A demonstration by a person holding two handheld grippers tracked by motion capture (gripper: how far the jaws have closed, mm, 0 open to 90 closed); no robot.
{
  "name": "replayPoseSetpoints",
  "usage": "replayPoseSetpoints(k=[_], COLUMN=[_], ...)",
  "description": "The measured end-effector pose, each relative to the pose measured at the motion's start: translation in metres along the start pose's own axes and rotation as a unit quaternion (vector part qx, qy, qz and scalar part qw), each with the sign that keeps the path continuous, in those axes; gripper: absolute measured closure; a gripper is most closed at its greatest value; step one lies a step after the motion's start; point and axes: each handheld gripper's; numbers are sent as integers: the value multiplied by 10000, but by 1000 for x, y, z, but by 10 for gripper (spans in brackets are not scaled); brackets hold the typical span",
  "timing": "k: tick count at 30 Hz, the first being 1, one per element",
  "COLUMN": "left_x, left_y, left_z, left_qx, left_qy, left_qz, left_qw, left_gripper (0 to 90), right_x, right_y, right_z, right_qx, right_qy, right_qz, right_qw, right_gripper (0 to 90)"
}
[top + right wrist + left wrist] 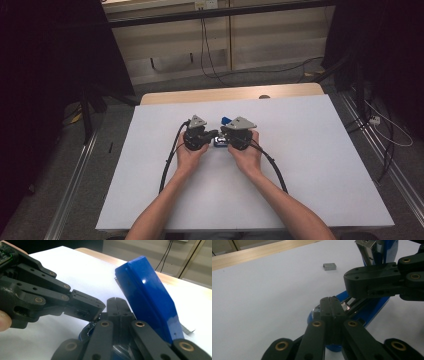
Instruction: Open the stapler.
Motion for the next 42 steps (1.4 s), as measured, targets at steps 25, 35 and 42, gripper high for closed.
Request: replayPoseSetpoints(k=[25,35,42], left_x=[-1,0,0], left_y=[1,0,1], left_z=[0,0,0], left_qx=[-2,0,-35], left_qy=[-16,-2,25], left_qz=[-75,-55,-45], left_qw=[10000,10000,10000], left_gripper=[900,900,900], right_x=[-5,-4,-14], right_y=[-2,-2,-5], right_z=[6,8,11], right_qx=[-104,-116,-165], right_qy=[175,235,367], right_qz=[40,-19,-106], right_qw=[9998,9997,9991], right_gripper=[900,900,900])
Point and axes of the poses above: each handheld gripper's, and its own axes: z roughly backward along the jaws, y roughly out of its underside, x roughly to its left, and after that the axes turned 11 degrees about y, right-handed
